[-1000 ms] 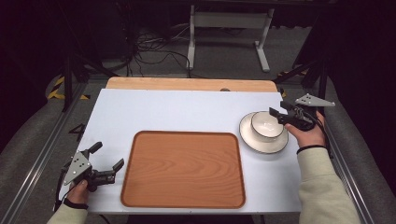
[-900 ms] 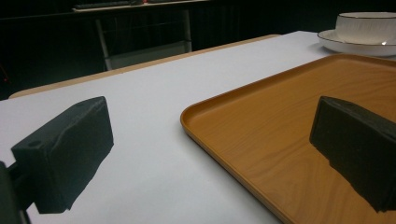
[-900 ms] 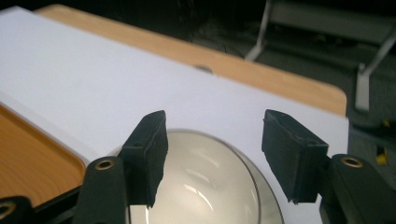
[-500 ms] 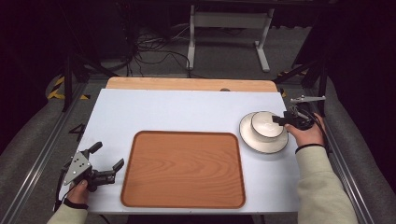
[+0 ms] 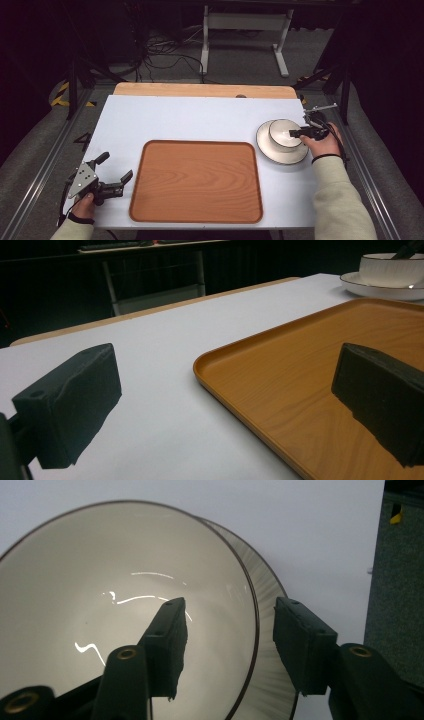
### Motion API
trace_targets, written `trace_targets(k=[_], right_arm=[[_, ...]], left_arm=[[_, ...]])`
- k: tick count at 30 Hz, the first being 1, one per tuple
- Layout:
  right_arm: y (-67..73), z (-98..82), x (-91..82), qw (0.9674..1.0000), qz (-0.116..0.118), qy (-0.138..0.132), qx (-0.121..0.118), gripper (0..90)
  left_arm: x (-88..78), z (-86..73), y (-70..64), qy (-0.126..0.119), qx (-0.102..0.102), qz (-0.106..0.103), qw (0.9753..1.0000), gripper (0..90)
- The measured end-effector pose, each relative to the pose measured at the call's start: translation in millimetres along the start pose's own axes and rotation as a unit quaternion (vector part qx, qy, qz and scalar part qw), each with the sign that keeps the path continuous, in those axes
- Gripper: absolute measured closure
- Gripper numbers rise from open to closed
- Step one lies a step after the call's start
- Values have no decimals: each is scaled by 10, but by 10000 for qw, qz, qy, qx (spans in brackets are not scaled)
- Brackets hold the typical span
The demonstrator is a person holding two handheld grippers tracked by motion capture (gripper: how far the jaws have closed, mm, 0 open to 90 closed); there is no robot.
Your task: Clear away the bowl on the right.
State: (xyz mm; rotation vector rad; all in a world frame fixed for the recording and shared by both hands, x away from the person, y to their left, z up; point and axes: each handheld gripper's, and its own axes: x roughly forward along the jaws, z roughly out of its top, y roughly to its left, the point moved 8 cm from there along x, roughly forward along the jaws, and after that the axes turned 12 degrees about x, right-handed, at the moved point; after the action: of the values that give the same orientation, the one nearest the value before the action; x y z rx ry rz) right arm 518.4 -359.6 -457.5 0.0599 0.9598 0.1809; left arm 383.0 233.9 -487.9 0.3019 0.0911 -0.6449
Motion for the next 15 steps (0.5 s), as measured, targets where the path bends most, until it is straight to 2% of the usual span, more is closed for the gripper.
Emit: trace_targets(k=[7,9,11,15], right_arm=[[-1,-93,93,9989,-77,311,332,644],[11,-110,107,9988,-99,359,333,688],[14,-113,107,9986,-200,332,360,704],[18,-101,83,9975,-218,262,618,755]], left_arm=[[0,0,1,-2,10,-9,10000,3],[0,0,1,-3,6,-11,10000,3],[0,0,1,-1,5,-7,10000,3],[0,0,1,0,8,-6,10000,3]])
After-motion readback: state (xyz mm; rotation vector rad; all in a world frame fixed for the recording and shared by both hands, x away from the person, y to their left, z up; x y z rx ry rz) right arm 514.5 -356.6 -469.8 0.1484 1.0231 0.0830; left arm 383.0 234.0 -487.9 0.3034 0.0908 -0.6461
